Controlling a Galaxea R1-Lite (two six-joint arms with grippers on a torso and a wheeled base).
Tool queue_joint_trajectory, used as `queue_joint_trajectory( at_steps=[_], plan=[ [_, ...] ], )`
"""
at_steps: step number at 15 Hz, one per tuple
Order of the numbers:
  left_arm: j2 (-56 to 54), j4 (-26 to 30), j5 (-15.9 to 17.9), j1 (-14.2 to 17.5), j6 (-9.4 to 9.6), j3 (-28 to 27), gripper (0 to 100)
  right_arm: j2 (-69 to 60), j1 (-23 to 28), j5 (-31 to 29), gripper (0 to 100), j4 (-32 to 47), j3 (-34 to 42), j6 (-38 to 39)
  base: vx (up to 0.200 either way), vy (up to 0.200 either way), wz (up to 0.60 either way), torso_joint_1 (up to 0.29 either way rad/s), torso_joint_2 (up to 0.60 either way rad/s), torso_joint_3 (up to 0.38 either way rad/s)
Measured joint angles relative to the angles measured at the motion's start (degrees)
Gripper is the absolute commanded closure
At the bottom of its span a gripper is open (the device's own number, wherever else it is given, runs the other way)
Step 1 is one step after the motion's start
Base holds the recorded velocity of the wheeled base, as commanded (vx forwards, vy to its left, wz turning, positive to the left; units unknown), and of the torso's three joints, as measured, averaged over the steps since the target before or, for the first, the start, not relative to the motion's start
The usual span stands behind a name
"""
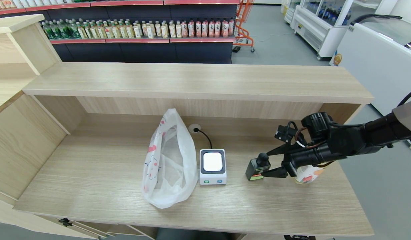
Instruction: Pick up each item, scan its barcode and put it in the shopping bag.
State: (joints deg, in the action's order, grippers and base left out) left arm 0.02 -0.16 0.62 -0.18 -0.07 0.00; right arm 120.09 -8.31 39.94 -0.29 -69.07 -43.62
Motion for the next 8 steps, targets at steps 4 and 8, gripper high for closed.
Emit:
queue_joint_trajectory(
  at_steps=[4,8],
  plan=[
    [0.0,0.0,0.0,0.0,0.00,0.0,0,1.5,-0.3,-2.4,0,0.0,-1.4,-0.8,0.000,0.000,0.00,0.000,0.00,0.000],
    [0.0,0.0,0.0,0.0,0.00,0.0,0,4.0,-1.7,-2.6,0,0.0,-3.9,-3.6,0.000,0.000,0.00,0.000,0.00,0.000]
  ],
)
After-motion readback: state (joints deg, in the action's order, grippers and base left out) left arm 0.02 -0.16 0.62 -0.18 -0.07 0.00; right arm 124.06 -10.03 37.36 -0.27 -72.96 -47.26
